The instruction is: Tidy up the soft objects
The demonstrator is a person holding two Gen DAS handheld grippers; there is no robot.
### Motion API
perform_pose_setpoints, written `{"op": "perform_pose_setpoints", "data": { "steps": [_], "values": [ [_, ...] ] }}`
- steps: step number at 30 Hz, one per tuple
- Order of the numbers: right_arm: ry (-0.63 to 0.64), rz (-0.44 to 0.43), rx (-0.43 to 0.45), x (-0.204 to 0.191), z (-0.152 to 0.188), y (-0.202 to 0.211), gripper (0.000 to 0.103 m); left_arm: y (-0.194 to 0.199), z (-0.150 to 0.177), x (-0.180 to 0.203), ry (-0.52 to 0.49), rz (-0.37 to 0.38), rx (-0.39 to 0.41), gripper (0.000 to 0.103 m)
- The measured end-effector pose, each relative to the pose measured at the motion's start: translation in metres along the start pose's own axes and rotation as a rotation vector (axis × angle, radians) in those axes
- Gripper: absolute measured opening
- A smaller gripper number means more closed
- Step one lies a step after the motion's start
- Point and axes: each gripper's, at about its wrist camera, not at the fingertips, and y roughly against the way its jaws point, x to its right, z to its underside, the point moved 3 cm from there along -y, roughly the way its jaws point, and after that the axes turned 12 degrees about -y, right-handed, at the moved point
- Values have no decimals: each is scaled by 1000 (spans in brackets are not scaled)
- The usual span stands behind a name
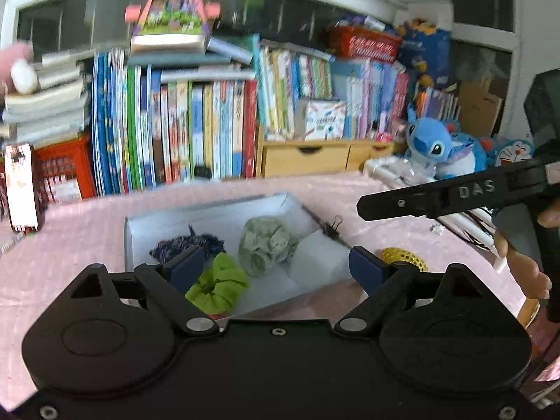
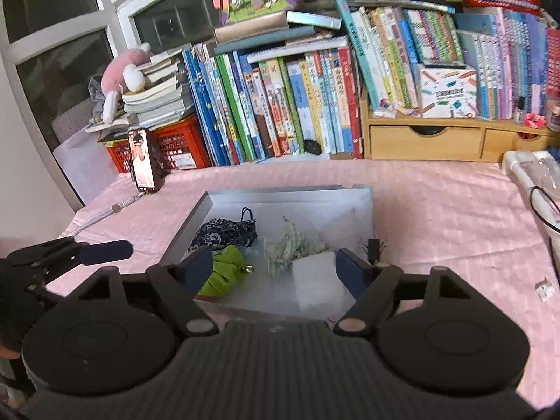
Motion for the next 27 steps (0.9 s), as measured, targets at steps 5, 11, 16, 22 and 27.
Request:
{"op": "perform_pose_setpoints", "data": {
  "steps": [5,11,16,22,27],
  "values": [
    [2,27,68,12,17,15,87,14,12,24,-41,-52,50,92],
    [48,70,183,22,40,37,87,26,32,44,-21,-118,92,92],
    [77,108,257,31,59,52,87,27,49,55,22,-195,111,92],
    [85,143,325,44,78,66,87,30,68,76,25,-269,136,91],
    [81,155,348,54,94,76,82,31,80,94,-17,-310,150,86]
  ]
}}
